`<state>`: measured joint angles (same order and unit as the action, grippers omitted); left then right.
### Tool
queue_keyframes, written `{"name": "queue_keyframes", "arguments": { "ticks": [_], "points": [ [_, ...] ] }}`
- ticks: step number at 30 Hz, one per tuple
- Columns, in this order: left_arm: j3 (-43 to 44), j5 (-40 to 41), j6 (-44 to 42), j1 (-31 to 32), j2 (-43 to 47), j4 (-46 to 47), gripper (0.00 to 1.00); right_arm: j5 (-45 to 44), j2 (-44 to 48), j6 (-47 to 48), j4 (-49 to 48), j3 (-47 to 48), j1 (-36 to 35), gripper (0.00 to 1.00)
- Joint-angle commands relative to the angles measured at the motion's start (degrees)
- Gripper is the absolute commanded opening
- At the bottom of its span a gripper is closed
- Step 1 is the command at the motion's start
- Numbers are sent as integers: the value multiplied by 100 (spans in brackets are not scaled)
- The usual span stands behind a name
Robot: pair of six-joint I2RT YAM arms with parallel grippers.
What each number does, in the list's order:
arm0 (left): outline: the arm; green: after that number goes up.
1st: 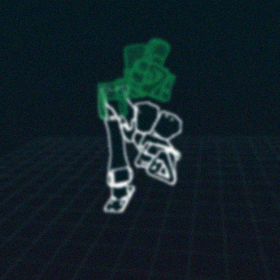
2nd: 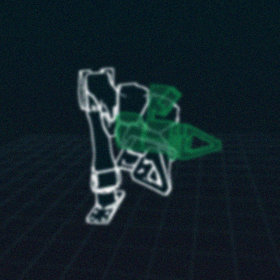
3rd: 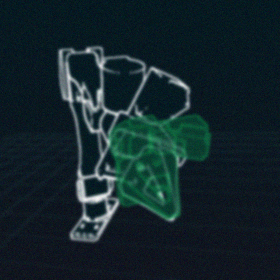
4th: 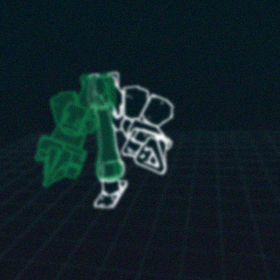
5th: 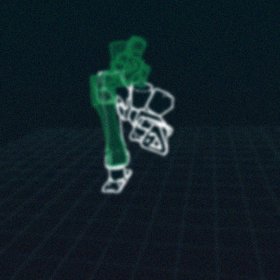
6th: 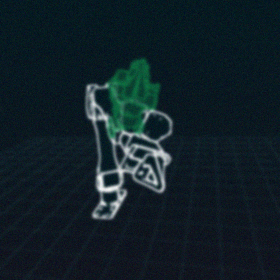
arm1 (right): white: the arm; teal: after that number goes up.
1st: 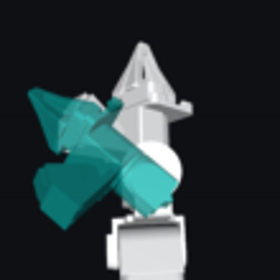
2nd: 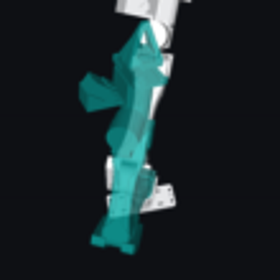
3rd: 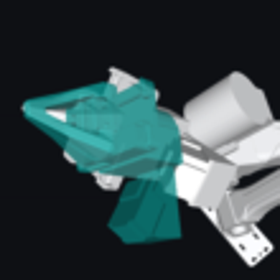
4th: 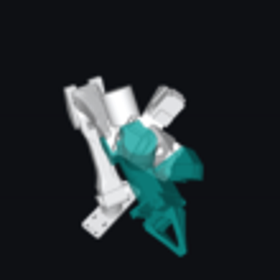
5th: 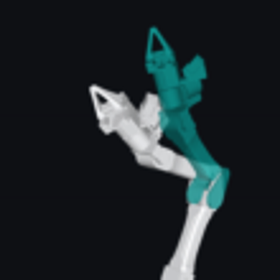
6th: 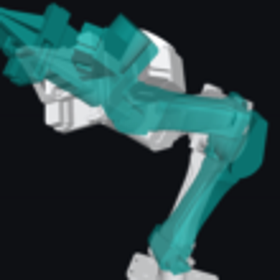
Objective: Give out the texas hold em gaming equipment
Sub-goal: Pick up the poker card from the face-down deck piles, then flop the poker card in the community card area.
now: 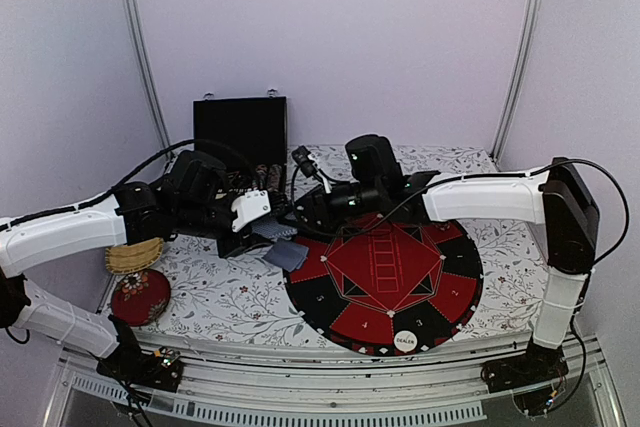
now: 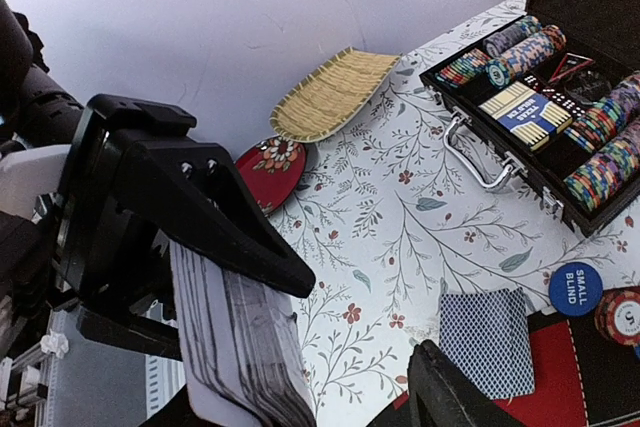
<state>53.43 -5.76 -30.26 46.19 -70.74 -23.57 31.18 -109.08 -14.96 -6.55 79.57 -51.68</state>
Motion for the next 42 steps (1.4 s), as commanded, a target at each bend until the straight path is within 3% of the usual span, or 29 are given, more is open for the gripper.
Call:
{"name": "queue_keyframes", "arguments": {
  "ticks": [1,9,16,20,25,32,36,42],
  "points": [
    [-17,-74,-33,67,78,156,47,-488,465,223,352,-220,18,55],
    [-17,-46,-33,73,52,160,47,-487,737,368,604,-242,24,44],
    [-15,-9,-33,71,52,160,47,-433,917,453,880,-177,21,24],
    [-26,19,-33,67,52,156,47,-546,1150,481,1076,-223,25,20],
    [-26,22,-32,68,47,157,47,-715,1460,503,1290,-336,19,3],
    [-24,58,-31,71,51,157,47,-1280,2051,485,2056,-309,20,2],
    [-17,40,-24,69,60,160,47,-2087,2689,387,2960,-336,156,2],
    [3,30,-15,70,69,160,47,-3228,3188,-516,4816,-516,556,2]
  ]
}}
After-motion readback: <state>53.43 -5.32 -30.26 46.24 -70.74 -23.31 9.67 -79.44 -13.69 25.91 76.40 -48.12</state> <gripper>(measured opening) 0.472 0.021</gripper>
